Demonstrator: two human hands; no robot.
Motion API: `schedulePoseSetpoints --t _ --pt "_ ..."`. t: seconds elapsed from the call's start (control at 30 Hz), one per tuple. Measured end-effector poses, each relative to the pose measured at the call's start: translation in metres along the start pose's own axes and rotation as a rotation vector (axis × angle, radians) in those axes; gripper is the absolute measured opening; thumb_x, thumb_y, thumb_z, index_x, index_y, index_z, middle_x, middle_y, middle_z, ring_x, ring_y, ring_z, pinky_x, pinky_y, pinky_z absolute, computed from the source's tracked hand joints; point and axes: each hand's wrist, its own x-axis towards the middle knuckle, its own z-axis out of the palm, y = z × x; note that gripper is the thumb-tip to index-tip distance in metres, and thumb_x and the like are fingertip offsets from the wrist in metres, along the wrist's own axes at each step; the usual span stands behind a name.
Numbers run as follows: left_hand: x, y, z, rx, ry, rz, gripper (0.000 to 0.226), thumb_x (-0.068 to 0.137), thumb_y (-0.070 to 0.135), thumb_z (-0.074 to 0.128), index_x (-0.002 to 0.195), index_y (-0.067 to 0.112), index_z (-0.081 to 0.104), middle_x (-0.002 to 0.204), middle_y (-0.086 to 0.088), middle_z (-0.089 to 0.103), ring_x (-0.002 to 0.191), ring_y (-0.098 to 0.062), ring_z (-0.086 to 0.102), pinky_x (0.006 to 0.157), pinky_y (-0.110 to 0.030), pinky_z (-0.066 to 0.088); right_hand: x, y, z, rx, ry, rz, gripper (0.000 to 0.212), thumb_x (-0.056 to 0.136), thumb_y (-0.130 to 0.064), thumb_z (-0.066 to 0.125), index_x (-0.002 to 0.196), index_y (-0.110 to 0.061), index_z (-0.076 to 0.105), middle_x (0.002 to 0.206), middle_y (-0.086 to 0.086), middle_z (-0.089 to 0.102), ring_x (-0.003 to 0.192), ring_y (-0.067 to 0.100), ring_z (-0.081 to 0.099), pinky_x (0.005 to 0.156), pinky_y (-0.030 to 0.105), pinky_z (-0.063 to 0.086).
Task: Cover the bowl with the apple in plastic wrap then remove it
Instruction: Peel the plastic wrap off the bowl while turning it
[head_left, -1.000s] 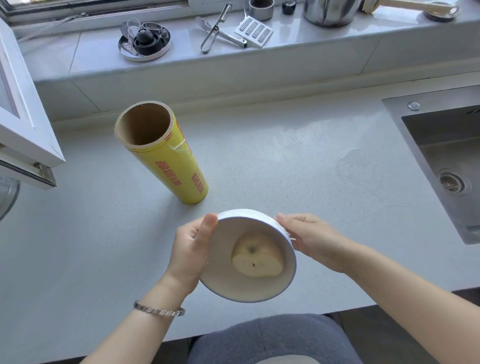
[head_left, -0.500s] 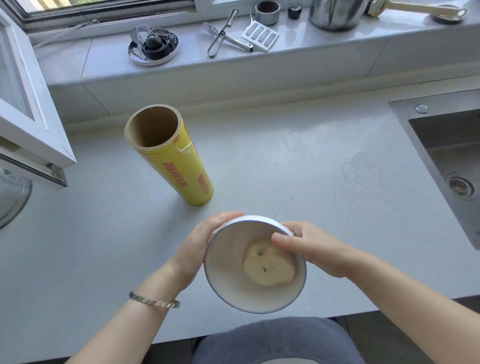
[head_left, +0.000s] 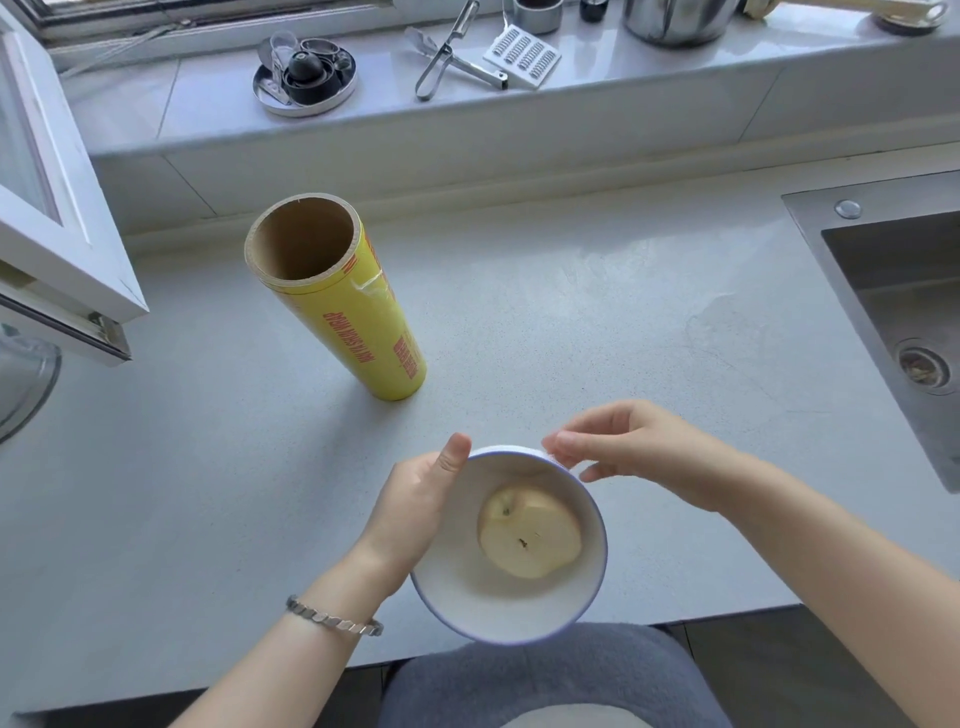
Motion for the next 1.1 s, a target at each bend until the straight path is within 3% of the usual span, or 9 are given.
schedulePoseSetpoints --t 0.1,0.2,0.33,0.4,0.5,0.63,0.83,1.0,1.1 --pt "-0.001 -0.002 -0.003 -0.045 -0.001 -0.003 0.061 0.065 0.069 0.048 0.074 0.009 0.052 0.066 -0.009 0.035 0.063 -0.018 0.031 0.052 -0.030 0.021 0.000 -0.006 -0.001 -0.085 -0.066 0.006 0.007 0.083 -0.019 0.064 0.083 -0.015 0.070 0.083 0.002 0.069 0.068 -0.002 0.061 0.065 0.011 0.049" --pt "0.001 -0.001 -0.004 -0.041 -0.019 0.012 0.068 0.058 0.074 0.045 0.080 0.011 0.053 0.072 -0.009 0.039 0.067 -0.021 0.031 0.055 -0.032 0.021 0.004 -0.015 -0.002 -0.140 -0.108 0.000 0.011 0.086 -0.016 0.061 0.075 -0.017 0.065 0.071 -0.004 0.061 0.053 -0.007 0.054 0.058 0.006 0.044" --pt "0.003 -0.002 -0.006 -0.028 -0.052 0.006 0.075 0.061 0.072 0.048 0.079 0.000 0.060 0.073 -0.010 0.040 0.067 -0.021 0.033 0.055 -0.031 0.023 0.005 -0.018 0.001 -0.264 -0.159 -0.020 0.022 0.091 -0.019 0.053 0.071 -0.021 0.059 0.068 -0.006 0.054 0.053 -0.005 0.047 0.054 0.004 0.037" --pt "0.003 -0.004 -0.006 -0.035 -0.074 -0.006 0.084 0.058 0.079 0.051 0.080 -0.001 0.060 0.075 -0.011 0.042 0.069 -0.021 0.036 0.061 -0.032 0.026 0.005 -0.016 0.003 -0.331 -0.164 -0.045 0.025 0.093 -0.022 0.049 0.069 -0.024 0.056 0.070 -0.008 0.054 0.062 0.003 0.047 0.057 0.007 0.037" --pt "0.004 -0.008 -0.006 -0.040 -0.072 -0.009 0.089 0.044 0.092 0.050 0.086 0.014 0.054 0.078 -0.009 0.043 0.071 -0.023 0.035 0.066 -0.037 0.024 0.005 -0.013 0.003 -0.231 -0.130 -0.096 0.025 0.091 -0.018 0.052 0.068 -0.023 0.058 0.069 -0.007 0.058 0.065 0.006 0.051 0.064 0.015 0.042" --pt "0.005 -0.010 -0.005 -0.066 -0.087 -0.023 0.091 0.042 0.093 0.051 0.089 0.014 0.053 0.079 -0.010 0.041 0.072 -0.024 0.033 0.065 -0.038 0.023 0.005 -0.013 -0.001 -0.191 -0.178 -0.091 0.016 0.087 -0.012 0.059 0.073 -0.018 0.064 0.068 -0.003 0.060 0.059 0.001 0.054 0.060 0.013 0.045" --pt "0.004 -0.011 -0.003 -0.054 -0.138 -0.037 0.090 0.042 0.092 0.053 0.089 0.015 0.051 0.081 -0.010 0.042 0.074 -0.024 0.035 0.067 -0.038 0.024 0.004 -0.015 -0.005 -0.280 -0.308 -0.030 0.024 0.091 -0.014 0.053 0.070 -0.022 0.062 0.068 -0.005 0.059 0.062 0.001 0.055 0.066 0.013 0.047" --pt "0.002 -0.015 -0.002 -0.066 -0.121 -0.046 0.092 0.040 0.092 0.053 0.088 0.014 0.051 0.080 -0.011 0.041 0.074 -0.024 0.035 0.067 -0.038 0.024 0.000 -0.016 0.001 -0.470 -0.273 -0.081 0.028 0.096 -0.017 0.043 0.071 -0.025 0.053 0.072 -0.011 0.055 0.060 -0.009 0.049 0.067 0.007 0.042" --pt "0.001 -0.016 -0.002 -0.059 -0.131 -0.048 0.092 0.040 0.092 0.053 0.088 0.014 0.051 0.080 -0.011 0.041 0.074 -0.024 0.034 0.067 -0.038 0.023 0.001 -0.014 0.002 -0.371 -0.201 -0.109 0.025 0.097 -0.014 0.037 0.078 -0.018 0.052 0.078 -0.010 0.060 0.062 -0.009 0.053 0.066 0.008 0.043"
